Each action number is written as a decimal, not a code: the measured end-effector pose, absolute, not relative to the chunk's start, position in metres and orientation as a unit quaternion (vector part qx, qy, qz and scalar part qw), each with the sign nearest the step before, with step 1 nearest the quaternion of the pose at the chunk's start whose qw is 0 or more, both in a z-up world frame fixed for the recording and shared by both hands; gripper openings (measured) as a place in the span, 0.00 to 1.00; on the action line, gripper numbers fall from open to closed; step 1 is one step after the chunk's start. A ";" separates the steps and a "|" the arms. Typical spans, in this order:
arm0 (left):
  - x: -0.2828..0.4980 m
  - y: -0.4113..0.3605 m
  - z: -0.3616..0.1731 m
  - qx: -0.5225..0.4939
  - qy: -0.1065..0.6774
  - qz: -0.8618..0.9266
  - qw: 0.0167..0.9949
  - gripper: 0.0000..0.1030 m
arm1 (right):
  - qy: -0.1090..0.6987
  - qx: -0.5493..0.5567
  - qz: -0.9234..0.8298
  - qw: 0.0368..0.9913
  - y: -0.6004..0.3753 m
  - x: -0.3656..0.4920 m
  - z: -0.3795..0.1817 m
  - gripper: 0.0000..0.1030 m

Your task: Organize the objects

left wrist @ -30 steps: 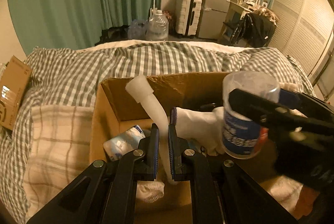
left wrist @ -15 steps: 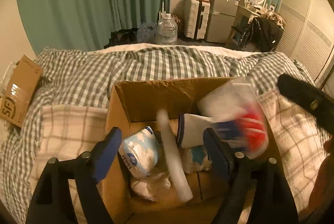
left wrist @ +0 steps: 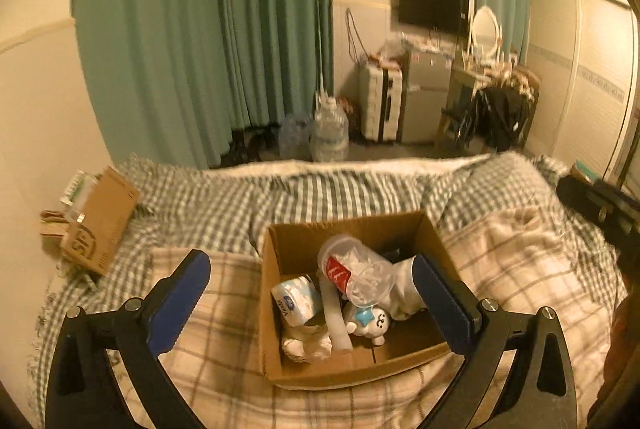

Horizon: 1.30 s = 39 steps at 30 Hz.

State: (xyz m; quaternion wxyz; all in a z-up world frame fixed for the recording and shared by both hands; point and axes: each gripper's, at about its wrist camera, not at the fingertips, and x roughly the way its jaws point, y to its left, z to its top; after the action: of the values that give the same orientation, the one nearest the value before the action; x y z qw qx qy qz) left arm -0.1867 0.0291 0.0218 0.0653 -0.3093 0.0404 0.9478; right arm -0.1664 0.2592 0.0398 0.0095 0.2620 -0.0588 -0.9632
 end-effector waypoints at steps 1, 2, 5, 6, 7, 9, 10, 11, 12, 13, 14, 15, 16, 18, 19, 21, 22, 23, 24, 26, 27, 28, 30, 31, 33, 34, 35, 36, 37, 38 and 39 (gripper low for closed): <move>-0.178 0.027 0.029 -0.298 0.038 0.952 0.063 1.00 | -0.058 0.258 -0.964 0.007 0.261 -0.158 0.043 1.00; -0.170 0.026 0.034 -0.291 0.037 0.954 0.062 1.00 | -0.056 0.255 -0.965 0.005 0.263 -0.150 0.046 1.00; -0.141 0.023 0.051 -0.258 0.038 0.964 0.057 1.00 | -0.054 0.240 -0.969 -0.003 0.268 -0.125 0.056 1.00; -0.134 0.023 0.054 -0.250 0.038 0.966 0.056 1.00 | -0.054 0.231 -0.971 -0.006 0.269 -0.115 0.061 1.00; -0.124 0.022 0.059 -0.237 0.037 0.969 0.053 1.00 | -0.054 0.225 -0.973 -0.007 0.270 -0.107 0.064 1.00; -0.107 0.019 0.066 -0.218 0.034 0.974 0.048 1.00 | -0.052 0.211 -0.976 -0.010 0.272 -0.090 0.070 1.00; -0.099 0.017 0.068 -0.208 0.030 0.977 0.046 1.00 | -0.050 0.202 -0.978 -0.012 0.272 -0.080 0.074 1.00; -0.092 0.015 0.068 -0.200 0.026 0.978 0.044 1.00 | -0.048 0.196 -0.979 -0.014 0.273 -0.072 0.076 1.00; -0.083 0.013 0.068 -0.191 0.020 0.981 0.042 1.00 | -0.046 0.187 -0.981 -0.015 0.273 -0.064 0.078 1.00; -0.078 0.013 0.067 -0.186 0.018 0.981 0.041 1.00 | -0.044 0.182 -0.982 -0.016 0.273 -0.058 0.080 1.00; -0.074 0.012 0.066 -0.182 0.017 0.982 0.039 1.00 | -0.042 0.178 -0.983 -0.017 0.272 -0.052 0.080 1.00; -0.069 0.011 0.063 -0.178 0.017 0.983 0.035 1.00 | -0.038 0.174 -0.984 -0.018 0.270 -0.046 0.080 1.00; -0.065 0.010 0.058 -0.174 0.019 0.984 0.030 1.00 | -0.034 0.172 -0.984 -0.018 0.269 -0.042 0.078 1.00; -0.058 0.007 0.050 -0.172 0.023 0.984 0.024 1.00 | -0.027 0.169 -0.985 -0.015 0.265 -0.035 0.072 1.00; -0.055 0.005 0.042 -0.171 0.025 0.985 0.019 1.00 | -0.022 0.171 -0.985 -0.013 0.262 -0.033 0.068 1.00; -0.051 0.003 0.031 -0.170 0.028 0.985 0.014 1.00 | -0.019 0.165 -0.986 -0.015 0.258 -0.027 0.058 1.00; -0.049 0.002 0.022 -0.168 0.029 0.985 0.009 1.00 | -0.016 0.165 -0.986 -0.015 0.255 -0.026 0.051 1.00; -0.046 0.000 0.013 -0.164 0.029 0.986 0.002 1.00 | -0.011 0.167 -0.986 -0.015 0.253 -0.025 0.044 1.00; -0.043 -0.002 0.004 -0.162 0.028 0.986 0.001 1.00 | -0.003 0.167 -0.986 -0.018 0.249 -0.024 0.036 1.00; -0.041 -0.002 -0.011 -0.164 0.031 0.986 0.003 1.00 | 0.016 0.164 -0.986 -0.026 0.241 -0.022 0.019 1.00; -0.041 -0.003 -0.021 -0.173 0.034 0.984 0.000 1.00 | 0.026 0.165 -0.986 -0.028 0.237 -0.022 0.010 1.00; -0.042 -0.002 -0.027 -0.179 0.036 0.983 -0.002 1.00 | 0.033 0.169 -0.985 -0.028 0.233 -0.023 0.002 1.00; -0.043 -0.002 -0.034 -0.186 0.038 0.982 0.000 1.00 | 0.035 0.180 -0.983 -0.021 0.229 -0.028 -0.011 1.00; -0.045 -0.001 -0.037 -0.191 0.039 0.981 0.000 1.00 | 0.038 0.187 -0.981 -0.019 0.227 -0.031 -0.016 1.00; -0.045 -0.002 -0.039 -0.193 0.037 0.981 -0.001 1.00 | 0.049 0.193 -0.980 -0.021 0.223 -0.036 -0.022 1.00; -0.045 -0.003 -0.039 -0.193 0.035 0.980 0.001 1.00 | 0.049 0.192 -0.980 -0.022 0.222 -0.036 -0.023 1.00; -0.045 -0.003 -0.040 -0.194 0.033 0.981 0.003 1.00 | 0.048 0.192 -0.980 -0.020 0.222 -0.036 -0.024 1.00; -0.044 -0.004 -0.040 -0.193 0.032 0.981 0.003 1.00 | 0.045 0.193 -0.980 -0.019 0.222 -0.037 -0.025 1.00; -0.044 -0.004 -0.040 -0.192 0.032 0.981 0.003 1.00 | 0.042 0.193 -0.980 -0.021 0.223 -0.037 -0.025 1.00; -0.044 -0.006 -0.040 -0.192 0.032 0.981 0.002 1.00 | 0.041 0.194 -0.980 -0.021 0.223 -0.037 -0.026 1.00; -0.043 -0.006 -0.040 -0.192 0.033 0.981 0.002 1.00 | 0.039 0.196 -0.980 -0.022 0.223 -0.038 -0.026 1.00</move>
State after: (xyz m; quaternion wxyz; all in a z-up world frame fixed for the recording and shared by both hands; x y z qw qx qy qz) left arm -0.0433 -0.0057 -0.0399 0.0021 -0.1920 0.0326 0.9809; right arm -0.0376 0.2234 -0.0259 -0.0217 0.1956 0.0394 -0.9797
